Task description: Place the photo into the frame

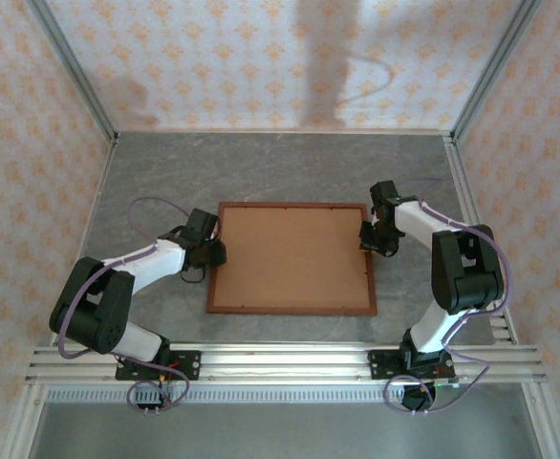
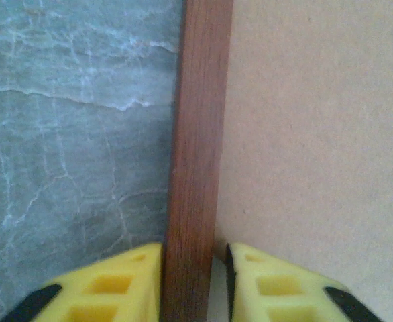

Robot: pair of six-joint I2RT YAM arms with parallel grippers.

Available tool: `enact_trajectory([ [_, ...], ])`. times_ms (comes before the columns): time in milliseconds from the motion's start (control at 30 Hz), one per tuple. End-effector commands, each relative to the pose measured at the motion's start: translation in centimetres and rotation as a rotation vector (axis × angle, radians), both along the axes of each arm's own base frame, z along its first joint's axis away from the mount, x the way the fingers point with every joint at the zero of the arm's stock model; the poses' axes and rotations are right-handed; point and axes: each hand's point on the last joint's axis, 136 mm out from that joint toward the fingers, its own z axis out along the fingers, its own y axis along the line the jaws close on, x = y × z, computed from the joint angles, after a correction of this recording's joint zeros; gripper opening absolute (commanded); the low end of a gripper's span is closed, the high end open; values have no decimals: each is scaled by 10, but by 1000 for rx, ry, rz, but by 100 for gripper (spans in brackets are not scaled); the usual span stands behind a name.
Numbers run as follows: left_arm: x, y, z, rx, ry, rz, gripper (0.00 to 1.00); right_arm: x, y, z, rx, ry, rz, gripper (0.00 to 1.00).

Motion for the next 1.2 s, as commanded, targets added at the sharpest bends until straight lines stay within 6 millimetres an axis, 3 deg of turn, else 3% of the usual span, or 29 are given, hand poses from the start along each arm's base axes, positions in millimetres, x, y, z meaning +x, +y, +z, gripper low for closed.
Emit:
enact_trajectory([
  [0,-2,6,11,58,22,-9,39,7,-8,-2,-50,-12,-5,19],
  [233,37,22,38,109,-42,31,45,9,-8,-3,-53,-17,1,19],
  [567,82,37,39,204,-28,54,40,14,-6,-1,-42,-35,2,19],
  [800,92,31,25,191,8,40,38,14,-6,0,-41,-39,4,19],
  [1167,91,21,-4,172,59,18,37,13,-5,-1,-32,-33,0,19],
])
